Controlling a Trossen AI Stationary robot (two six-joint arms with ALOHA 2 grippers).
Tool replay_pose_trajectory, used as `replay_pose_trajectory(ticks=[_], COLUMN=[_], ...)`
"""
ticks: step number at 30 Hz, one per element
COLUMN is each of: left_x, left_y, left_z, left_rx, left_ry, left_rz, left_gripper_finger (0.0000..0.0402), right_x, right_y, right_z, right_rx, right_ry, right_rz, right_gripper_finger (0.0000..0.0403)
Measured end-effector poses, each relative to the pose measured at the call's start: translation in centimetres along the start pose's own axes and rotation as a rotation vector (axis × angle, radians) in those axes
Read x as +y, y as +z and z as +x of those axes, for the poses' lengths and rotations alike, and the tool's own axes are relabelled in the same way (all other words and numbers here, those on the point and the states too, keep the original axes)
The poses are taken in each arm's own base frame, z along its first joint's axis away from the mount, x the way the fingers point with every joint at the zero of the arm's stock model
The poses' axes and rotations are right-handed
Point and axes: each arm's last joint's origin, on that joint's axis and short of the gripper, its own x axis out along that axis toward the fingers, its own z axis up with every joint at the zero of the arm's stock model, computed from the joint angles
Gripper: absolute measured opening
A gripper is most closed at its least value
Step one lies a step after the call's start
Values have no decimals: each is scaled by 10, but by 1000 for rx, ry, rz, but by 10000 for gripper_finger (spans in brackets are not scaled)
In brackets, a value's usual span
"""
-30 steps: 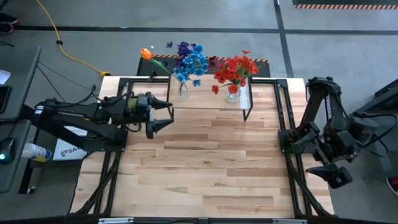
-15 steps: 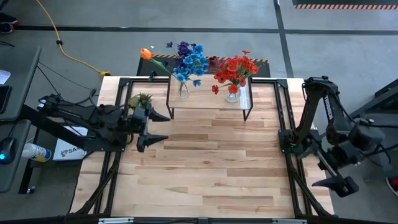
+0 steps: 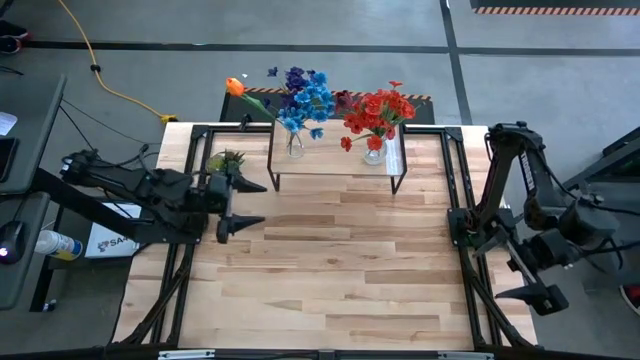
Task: Pick and place flowers into a vace then onto a shelf
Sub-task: Return to Home Position
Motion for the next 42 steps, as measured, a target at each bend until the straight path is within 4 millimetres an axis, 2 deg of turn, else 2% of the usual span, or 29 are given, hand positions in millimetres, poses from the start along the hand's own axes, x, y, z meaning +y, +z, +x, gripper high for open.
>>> replay_pose_trajectory(ticks=[6, 9, 20, 23, 26, 29, 33, 37, 42], left_x=[12, 15, 32, 35, 36, 36, 37, 37, 37], left_y=[4, 1, -58, -71, -80, -85, -88, -88, -89], left_z=[-33, -40, -54, -55, -54, -52, -51, -51, -51], left_rx=[-19, -53, -143, -140, -128, -115, -103, -101, -89], left_ry=[7, 0, -18, -19, -18, -15, -13, -12, -3], left_rz=[4, -9, -50, -60, -70, -67, -62, -67, -80], left_gripper_finger=[390, 390, 390, 390, 390, 390, 390, 390, 390], right_x=[-10, -14, -17, -20, -30, -48, -72, -87, -103], right_y=[6, 6, 3, -14, -36, -59, -92, -106, -119], right_z=[-4, -6, -7, -9, -11, -18, -25, -29, -32], right_rx=[-7, 1, 14, -3, -103, -243, -282, -344, -333], right_ry=[5, 13, 22, 5, 19, 58, -1, 44, -7], right_rz=[-54, -61, -71, -44, -38, -26, 79, 100, 167], right_gripper_finger=[351, 351, 351, 351, 351, 351, 351, 351, 351])
